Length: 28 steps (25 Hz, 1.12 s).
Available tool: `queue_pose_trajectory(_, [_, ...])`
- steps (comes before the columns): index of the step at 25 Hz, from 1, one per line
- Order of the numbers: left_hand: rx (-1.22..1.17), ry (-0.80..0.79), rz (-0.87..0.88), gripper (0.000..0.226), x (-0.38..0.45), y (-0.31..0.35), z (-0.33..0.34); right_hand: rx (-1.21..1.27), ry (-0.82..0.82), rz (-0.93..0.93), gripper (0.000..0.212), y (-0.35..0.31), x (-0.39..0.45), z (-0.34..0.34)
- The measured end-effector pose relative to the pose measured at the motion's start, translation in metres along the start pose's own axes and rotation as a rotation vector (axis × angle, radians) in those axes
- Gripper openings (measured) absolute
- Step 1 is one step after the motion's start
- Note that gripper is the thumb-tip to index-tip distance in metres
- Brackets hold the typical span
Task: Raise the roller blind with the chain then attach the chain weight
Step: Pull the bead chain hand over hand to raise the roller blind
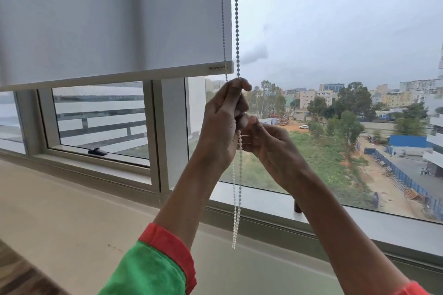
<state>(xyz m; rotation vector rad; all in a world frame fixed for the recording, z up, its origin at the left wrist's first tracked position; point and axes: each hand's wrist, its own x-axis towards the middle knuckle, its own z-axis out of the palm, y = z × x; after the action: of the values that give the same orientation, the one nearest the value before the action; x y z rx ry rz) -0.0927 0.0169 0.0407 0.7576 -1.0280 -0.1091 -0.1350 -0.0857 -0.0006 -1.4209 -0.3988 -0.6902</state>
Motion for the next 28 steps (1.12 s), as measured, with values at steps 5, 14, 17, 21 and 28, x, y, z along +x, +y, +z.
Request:
queue_pose_trajectory(5, [-0.008,0.027,-0.148,0.020,-0.041,-0.040,-0.017,-0.001,-0.020,-0.060,0.035,-0.034,0.024,0.007])
queue_pose_trajectory(14, [0.171,-0.028,-0.208,0.028,-0.049,-0.058,-0.036,-0.124,0.105,-0.250,0.019,-0.026,0.031,0.028])
queue_pose_trajectory(17, [0.283,-0.006,-0.230,0.032,-0.042,-0.057,-0.043,-0.160,0.121,-0.272,0.019,-0.016,0.020,0.025])
queue_pose_trajectory(21, [0.258,0.055,-0.169,0.031,-0.017,-0.038,-0.041,-0.053,0.110,-0.228,0.018,0.009,-0.001,0.018])
queue_pose_trajectory(28, [0.201,-0.044,-0.009,0.031,0.038,0.014,-0.005,-0.085,0.080,-0.101,0.020,0.056,-0.030,0.008])
